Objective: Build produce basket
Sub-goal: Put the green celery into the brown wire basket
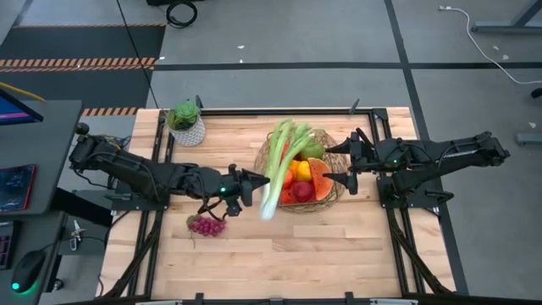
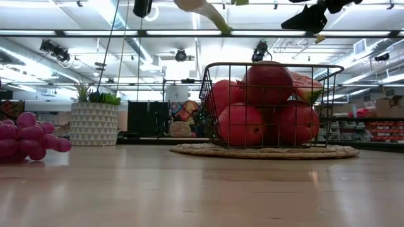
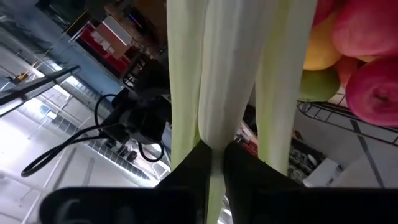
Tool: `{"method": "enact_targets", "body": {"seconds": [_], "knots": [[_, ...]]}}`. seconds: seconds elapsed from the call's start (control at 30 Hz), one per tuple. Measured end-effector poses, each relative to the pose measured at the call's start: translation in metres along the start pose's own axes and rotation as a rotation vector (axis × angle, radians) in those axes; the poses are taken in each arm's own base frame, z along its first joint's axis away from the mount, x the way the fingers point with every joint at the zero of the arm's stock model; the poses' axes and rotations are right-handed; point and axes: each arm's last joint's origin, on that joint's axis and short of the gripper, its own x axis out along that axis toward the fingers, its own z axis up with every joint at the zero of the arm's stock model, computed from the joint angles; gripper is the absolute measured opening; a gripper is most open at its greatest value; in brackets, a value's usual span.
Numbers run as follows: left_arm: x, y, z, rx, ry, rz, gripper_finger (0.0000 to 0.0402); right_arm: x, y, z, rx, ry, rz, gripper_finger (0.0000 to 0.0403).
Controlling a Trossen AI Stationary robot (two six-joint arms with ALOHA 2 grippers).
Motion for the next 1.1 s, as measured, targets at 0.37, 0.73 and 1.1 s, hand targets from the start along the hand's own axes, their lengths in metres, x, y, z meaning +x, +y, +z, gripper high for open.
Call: {"method": "enact_targets", "body": {"seconds": [0.37,0.73,1.1], "knots": [[0.002,0.007,-0.012,-0.453,0.059,0.101,0.0037,0.000,0.000,0.000,0.000,-0.001,0.002,0.0393],[0.033,-0.019,-0.045,-1.354,0.200,0.142,0.0037,-0.009,-0.002,0.004,0.012,-0.046,0.010,0.0393],[0.070,0.008,-0.071,-1.348,0.601,-0.072,0.0037,-0.025,-0.006,0.006,0.015,-0.086,0.017,0.0393]]}}
